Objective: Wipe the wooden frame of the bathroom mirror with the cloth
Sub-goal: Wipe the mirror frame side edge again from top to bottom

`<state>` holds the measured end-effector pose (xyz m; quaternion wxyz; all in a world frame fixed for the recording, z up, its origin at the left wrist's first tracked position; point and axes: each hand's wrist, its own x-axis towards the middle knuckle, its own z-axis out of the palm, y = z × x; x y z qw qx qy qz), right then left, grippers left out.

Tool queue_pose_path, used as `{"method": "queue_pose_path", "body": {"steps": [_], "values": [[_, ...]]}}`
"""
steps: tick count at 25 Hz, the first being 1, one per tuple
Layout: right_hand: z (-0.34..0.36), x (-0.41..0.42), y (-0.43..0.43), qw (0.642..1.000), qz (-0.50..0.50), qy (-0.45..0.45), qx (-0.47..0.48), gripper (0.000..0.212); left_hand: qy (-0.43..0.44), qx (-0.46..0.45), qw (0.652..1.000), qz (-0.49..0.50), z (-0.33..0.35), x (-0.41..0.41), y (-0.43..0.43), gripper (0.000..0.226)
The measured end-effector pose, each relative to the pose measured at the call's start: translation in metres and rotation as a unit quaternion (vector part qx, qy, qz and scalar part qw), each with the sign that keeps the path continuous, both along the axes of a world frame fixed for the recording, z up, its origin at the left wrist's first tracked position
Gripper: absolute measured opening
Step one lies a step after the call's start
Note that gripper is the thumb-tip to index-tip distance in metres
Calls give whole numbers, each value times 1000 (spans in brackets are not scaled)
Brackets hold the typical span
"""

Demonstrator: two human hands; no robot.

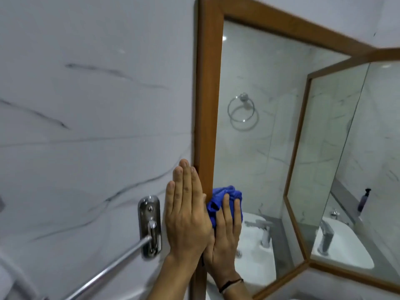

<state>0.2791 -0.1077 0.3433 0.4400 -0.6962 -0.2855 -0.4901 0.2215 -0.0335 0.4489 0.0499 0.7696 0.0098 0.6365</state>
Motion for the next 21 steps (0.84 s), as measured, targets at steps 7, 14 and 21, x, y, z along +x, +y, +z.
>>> {"method": "queue_pose_path", "body": {"steps": [7, 14, 21], "values": [[-39, -7, -5, 1000, -8, 15, -20, 60, 73, 35, 996, 34, -82, -17, 11, 61], [-123, -17, -12, 995, -25, 72, -57, 60, 137, 54, 989, 28, -164, -35, 18, 63], [-246, -64, -28, 972, -34, 193, -132, 59, 213, 37, 976, 36, -234, -48, 12, 65]]}}
